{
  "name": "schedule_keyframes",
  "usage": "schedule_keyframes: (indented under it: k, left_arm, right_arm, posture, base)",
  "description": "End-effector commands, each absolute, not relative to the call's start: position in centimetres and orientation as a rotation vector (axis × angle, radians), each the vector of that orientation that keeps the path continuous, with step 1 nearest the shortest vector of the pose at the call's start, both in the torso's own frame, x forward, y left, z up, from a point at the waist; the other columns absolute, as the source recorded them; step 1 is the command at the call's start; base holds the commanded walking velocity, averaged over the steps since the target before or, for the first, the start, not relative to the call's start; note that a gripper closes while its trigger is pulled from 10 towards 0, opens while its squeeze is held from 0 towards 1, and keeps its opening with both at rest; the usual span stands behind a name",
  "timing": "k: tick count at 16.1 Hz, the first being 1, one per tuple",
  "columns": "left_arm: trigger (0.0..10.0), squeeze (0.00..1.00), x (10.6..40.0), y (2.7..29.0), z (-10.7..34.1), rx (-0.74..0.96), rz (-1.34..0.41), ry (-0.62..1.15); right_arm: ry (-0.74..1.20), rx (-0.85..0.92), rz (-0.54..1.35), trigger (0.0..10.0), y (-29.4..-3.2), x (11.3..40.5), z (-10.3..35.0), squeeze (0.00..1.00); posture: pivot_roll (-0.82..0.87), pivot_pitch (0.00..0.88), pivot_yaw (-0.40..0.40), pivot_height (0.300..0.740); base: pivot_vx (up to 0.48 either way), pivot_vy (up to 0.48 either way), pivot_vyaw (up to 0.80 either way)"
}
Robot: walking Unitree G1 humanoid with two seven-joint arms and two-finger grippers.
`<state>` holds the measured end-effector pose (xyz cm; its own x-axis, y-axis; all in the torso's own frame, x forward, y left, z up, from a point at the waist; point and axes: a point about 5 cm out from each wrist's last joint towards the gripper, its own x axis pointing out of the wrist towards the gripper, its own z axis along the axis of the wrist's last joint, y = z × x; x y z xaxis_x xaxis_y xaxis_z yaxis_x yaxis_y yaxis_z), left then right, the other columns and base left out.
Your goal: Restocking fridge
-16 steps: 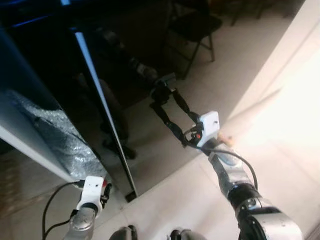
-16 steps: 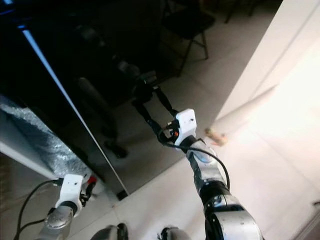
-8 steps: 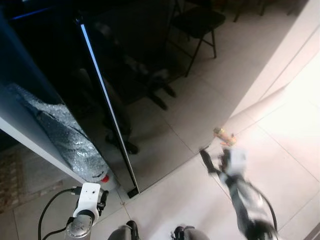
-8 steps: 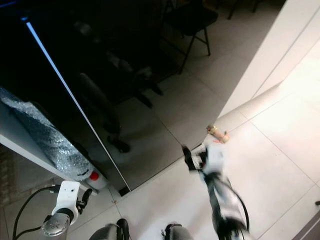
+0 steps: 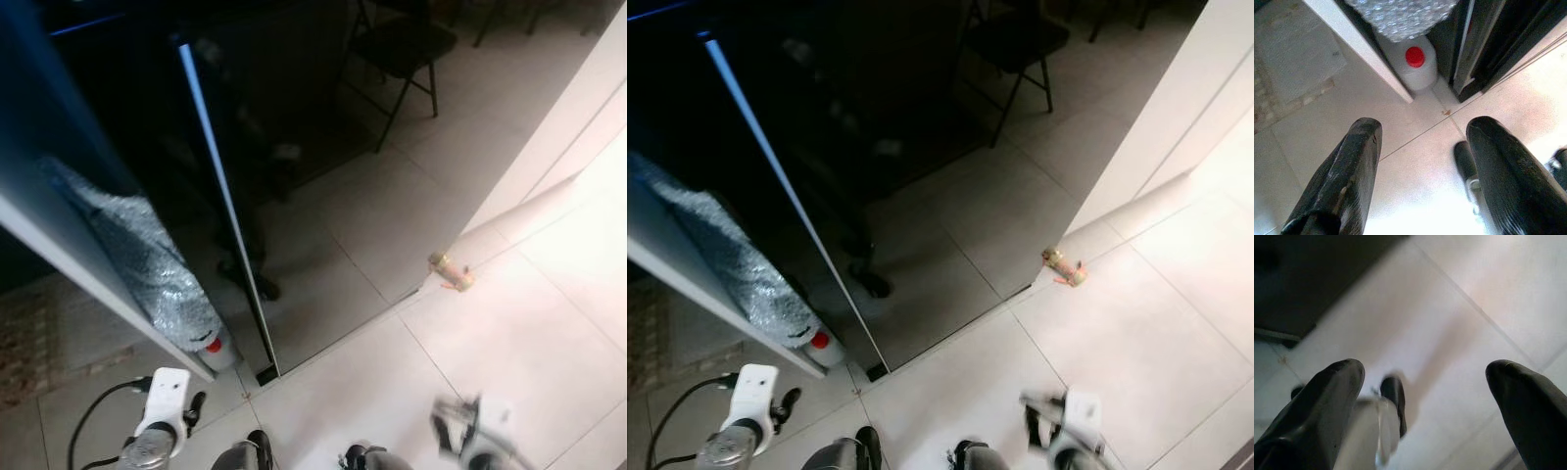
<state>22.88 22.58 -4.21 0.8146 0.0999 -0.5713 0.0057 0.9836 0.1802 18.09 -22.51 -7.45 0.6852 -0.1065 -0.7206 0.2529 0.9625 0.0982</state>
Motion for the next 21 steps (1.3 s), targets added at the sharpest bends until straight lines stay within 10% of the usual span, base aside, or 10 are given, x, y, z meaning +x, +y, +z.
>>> schedule_keyframes:
  k: [1, 21]
  left_arm:
    - [10.0, 0.00, 21.5, 23.1, -5.2, 0.160, 0.058, 0.710]
    - [10.0, 0.00, 19.0, 22.3, -7.3, 0.158, -0.007, 0.910]
  right_arm:
    - [0.873, 0.202, -0.262, 10.0, -22.8, 16.3, -8.4, 0.00]
    - [0.892, 0.125, -0.202, 10.0, -21.6, 16.4, -8.6, 0.00]
  posture:
    - [-0.04, 0.232, 0.017, 0.740]
    - [-0.06, 0.222, 0.018, 0.740]
  base:
    - [0.000, 0.000, 0.00]
    - [0.000, 0.000, 0.00]
